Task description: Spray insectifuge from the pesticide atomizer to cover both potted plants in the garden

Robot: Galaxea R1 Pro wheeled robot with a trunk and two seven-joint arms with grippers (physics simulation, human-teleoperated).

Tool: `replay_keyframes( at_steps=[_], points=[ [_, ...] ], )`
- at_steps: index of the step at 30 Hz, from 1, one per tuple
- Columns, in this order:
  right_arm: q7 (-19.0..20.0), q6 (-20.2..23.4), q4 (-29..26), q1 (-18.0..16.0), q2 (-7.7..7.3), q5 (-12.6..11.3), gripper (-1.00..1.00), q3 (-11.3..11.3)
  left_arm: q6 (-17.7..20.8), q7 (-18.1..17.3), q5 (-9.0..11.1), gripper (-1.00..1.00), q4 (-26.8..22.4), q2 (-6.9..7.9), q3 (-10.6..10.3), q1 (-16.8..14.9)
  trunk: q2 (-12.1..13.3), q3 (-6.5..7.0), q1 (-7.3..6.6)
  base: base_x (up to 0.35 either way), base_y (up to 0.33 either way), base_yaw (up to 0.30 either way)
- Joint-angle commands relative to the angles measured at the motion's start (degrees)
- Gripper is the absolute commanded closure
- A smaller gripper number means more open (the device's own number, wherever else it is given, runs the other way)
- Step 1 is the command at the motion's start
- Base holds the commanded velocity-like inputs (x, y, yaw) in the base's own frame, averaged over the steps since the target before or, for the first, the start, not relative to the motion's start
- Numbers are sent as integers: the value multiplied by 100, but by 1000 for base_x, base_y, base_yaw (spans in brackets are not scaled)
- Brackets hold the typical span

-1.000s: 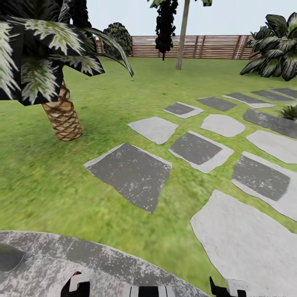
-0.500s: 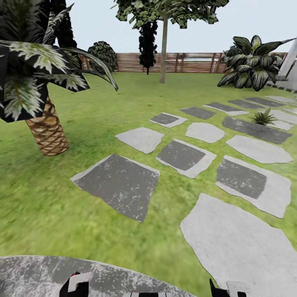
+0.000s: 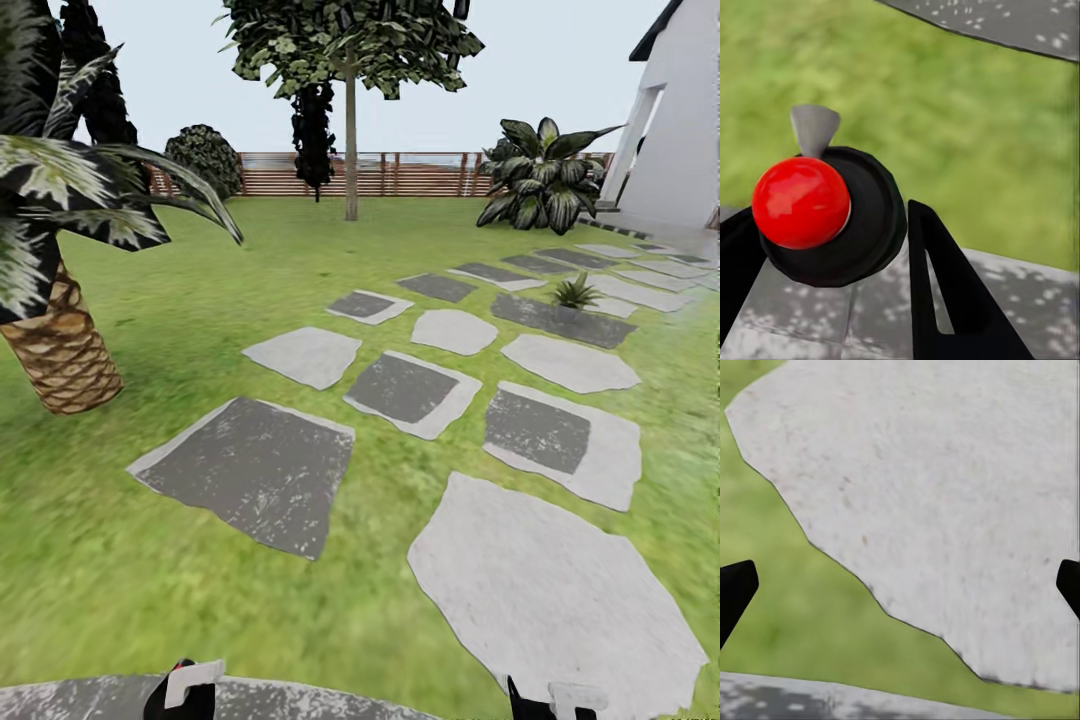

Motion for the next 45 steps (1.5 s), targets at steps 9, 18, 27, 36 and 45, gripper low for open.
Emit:
replay_keyframes(
  at_steps=[9,18,27,36,45],
  points=[
    [-17,-19,6,-3,2,3,-100,-11,-24,17,-6,100,5,-3,6,5,361,158,-199,0,0,-31],
    [-15,-19,6,-3,2,11,-100,-9,-25,32,-6,100,5,-1,6,7,722,319,-397,0,0,-262],
    [-15,-19,6,-3,11,12,-100,-9,-25,58,0,100,-2,-4,6,7,1002,445,-551,0,0,-300],
    [-21,-19,6,-3,11,12,-100,-9,-25,60,4,100,-11,-14,-1,7,1002,445,-551,14,2,-300],
    [23,-16,6,-3,28,20,-100,-7,-20,57,-13,100,-4,-27,-12,7,1002,445,-551,299,76,-102]
  ],
)
